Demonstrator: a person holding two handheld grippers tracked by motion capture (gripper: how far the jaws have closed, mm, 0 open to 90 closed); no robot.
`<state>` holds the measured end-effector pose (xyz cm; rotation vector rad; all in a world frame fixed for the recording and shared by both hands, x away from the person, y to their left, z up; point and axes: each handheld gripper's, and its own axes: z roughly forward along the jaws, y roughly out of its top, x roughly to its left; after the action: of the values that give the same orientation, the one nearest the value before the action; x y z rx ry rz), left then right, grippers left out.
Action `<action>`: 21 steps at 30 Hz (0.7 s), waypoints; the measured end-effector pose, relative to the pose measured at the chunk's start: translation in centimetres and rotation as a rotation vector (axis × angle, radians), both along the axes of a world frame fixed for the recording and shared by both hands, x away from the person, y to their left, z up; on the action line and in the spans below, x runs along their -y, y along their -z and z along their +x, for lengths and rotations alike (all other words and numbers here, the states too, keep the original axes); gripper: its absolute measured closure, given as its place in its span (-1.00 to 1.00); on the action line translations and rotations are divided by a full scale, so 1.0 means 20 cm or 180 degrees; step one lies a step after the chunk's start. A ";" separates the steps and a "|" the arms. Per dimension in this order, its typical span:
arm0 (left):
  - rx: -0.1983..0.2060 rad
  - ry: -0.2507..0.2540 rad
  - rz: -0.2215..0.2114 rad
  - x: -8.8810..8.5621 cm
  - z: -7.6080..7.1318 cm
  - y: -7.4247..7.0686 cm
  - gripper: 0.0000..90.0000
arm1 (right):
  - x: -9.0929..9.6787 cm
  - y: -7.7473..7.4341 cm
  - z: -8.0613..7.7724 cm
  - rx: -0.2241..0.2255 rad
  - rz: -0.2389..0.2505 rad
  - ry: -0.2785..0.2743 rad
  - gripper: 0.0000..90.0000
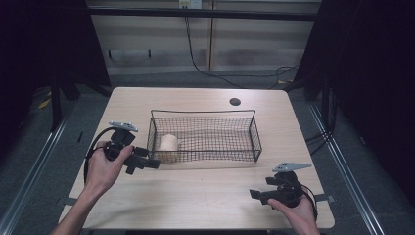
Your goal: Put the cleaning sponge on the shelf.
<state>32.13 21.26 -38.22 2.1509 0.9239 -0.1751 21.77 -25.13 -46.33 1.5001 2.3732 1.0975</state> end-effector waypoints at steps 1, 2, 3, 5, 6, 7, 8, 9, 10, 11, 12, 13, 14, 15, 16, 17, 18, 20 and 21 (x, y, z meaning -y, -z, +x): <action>0.0009 -0.0023 -0.0013 -0.01 -0.01 0.01 -0.53 | 0.00 0.00 0.00 0.0000 0.0000 0.0006 -0.69; 0.0009 -0.0031 -0.0042 -0.02 -0.02 0.02 -0.53 | 0.00 0.00 0.00 0.0002 0.0002 0.0008 -0.69; 0.0009 -0.0052 -0.0060 -0.03 -0.03 0.04 -0.53 | 0.00 0.00 0.00 0.0001 0.0002 0.0008 -0.69; 0.0037 -0.0090 -0.0072 -0.04 -0.05 0.06 -0.53 | 0.00 0.00 0.00 -0.0003 -0.0001 0.0003 -0.69; 0.0031 -0.0098 -0.0109 -0.05 -0.06 0.07 -0.53 | 0.00 0.00 0.00 0.0005 -0.0003 -0.0003 -0.69; 0.0016 -0.0102 -0.0124 -0.06 -0.07 0.07 -0.53 | 0.00 0.00 0.00 0.0005 -0.0002 -0.0004 -0.69; 0.0026 -0.0134 -0.0119 -0.06 -0.08 0.08 -0.53 | 0.00 0.00 0.00 0.0005 -0.0002 0.0002 -0.69; 0.0023 -0.0161 -0.0119 -0.07 -0.09 0.09 -0.53 | 0.00 0.00 0.00 -0.0003 -0.0003 0.0014 -0.69; 0.0009 -0.0161 -0.0105 -0.08 -0.10 0.10 -0.53 | 0.00 0.00 0.00 -0.0008 -0.0007 0.0013 -0.69; 0.0008 -0.0183 -0.0123 -0.08 -0.11 0.11 -0.53 | 0.00 0.00 0.00 0.0005 -0.0001 0.0004 -0.69; 0.0015 -0.0202 -0.0125 -0.09 -0.12 0.13 -0.53 | 0.00 0.00 0.00 0.0004 -0.0004 0.0003 -0.69; 0.0015 -0.0202 -0.0125 -0.09 -0.12 0.13 -0.53 | 0.00 0.00 0.00 -0.0002 -0.0001 0.0001 -0.69; 0.0041 -0.0260 -0.0148 -0.10 -0.14 0.15 -0.53 | 0.00 0.00 0.00 -0.0001 0.0001 0.0000 -0.69; 0.0051 -0.0288 -0.0173 -0.11 -0.15 0.15 -0.53 | 0.00 0.00 0.00 0.0003 0.0003 -0.0003 -0.69; 0.0053 -0.0302 -0.0188 -0.12 -0.16 0.16 -0.53 | 0.00 0.00 0.00 0.0000 0.0000 0.0001 -0.69; 0.0053 -0.0302 -0.0188 -0.12 -0.16 0.16 -0.53 | 0.00 0.00 0.00 0.0002 -0.0003 0.0003 -0.69; 0.0110 -0.0369 -0.0224 -0.14 -0.18 0.18 -0.53 | 0.00 0.00 0.00 0.0004 -0.0002 0.0004 -0.69; 0.0083 -0.0393 -0.0186 -0.15 -0.20 0.20 -0.53 | 0.00 0.00 0.00 0.0010 -0.0004 0.0008 -0.68; 0.0083 -0.0393 -0.0186 -0.15 -0.20 0.20 -0.53 | 0.00 0.00 0.00 0.0010 -0.0004 0.0008 -0.68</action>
<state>28.19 24.31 -42.21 2.0312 1.0209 -0.1111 21.76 -25.08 -46.34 1.4996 2.3688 1.0967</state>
